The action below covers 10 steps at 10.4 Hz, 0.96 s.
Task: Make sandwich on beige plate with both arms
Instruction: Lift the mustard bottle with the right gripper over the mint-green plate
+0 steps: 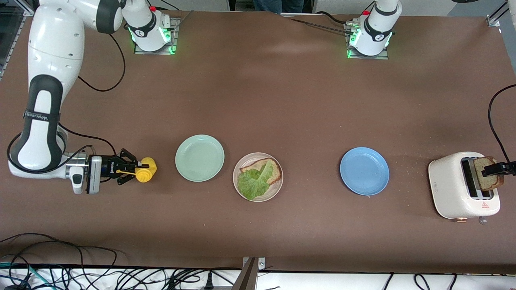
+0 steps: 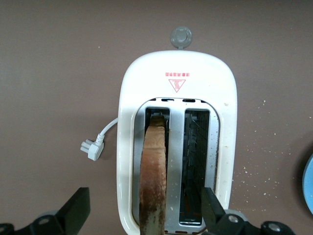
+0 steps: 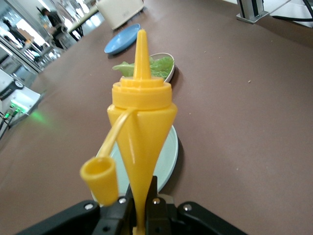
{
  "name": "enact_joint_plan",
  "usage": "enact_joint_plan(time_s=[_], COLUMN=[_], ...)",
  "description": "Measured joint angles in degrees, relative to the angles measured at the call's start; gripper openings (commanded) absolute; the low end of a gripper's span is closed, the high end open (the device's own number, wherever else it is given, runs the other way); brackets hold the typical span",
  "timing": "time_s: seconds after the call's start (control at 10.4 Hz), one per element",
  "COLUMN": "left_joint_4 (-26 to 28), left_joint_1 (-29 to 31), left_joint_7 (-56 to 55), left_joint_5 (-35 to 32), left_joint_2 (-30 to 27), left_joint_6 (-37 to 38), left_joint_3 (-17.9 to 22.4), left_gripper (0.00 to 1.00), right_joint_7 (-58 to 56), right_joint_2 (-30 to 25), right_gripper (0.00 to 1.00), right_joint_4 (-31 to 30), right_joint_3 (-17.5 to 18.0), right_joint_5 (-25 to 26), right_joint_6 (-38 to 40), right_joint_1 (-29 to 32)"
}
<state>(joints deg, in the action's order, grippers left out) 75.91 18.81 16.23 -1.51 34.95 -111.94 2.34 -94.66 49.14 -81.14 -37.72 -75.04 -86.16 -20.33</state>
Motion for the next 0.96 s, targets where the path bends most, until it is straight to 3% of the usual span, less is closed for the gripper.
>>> enact_joint_plan(time_s=[0.38, 0.96], left_joint_4=[0.0, 0.0], left_joint_1=[0.0, 0.0], left_joint_7=[0.0, 0.0], left_joint_5=[0.0, 0.0], left_joint_2=[0.0, 0.1], left_joint_6=[-0.2, -0.2], left_joint_3=[0.0, 0.0], left_gripper=[1.0, 1.0], right_joint_7=[12.3, 27.2], right_joint_2=[-0.2, -0.1], right_gripper=[0.0, 0.0], right_joint_4=[5.0, 8.4], right_joint_3=[-8.2, -8.6], right_joint_5=[13.5, 44.5], right_joint_6=[-9.5, -20.4], right_joint_1=[-15.3, -30.7])
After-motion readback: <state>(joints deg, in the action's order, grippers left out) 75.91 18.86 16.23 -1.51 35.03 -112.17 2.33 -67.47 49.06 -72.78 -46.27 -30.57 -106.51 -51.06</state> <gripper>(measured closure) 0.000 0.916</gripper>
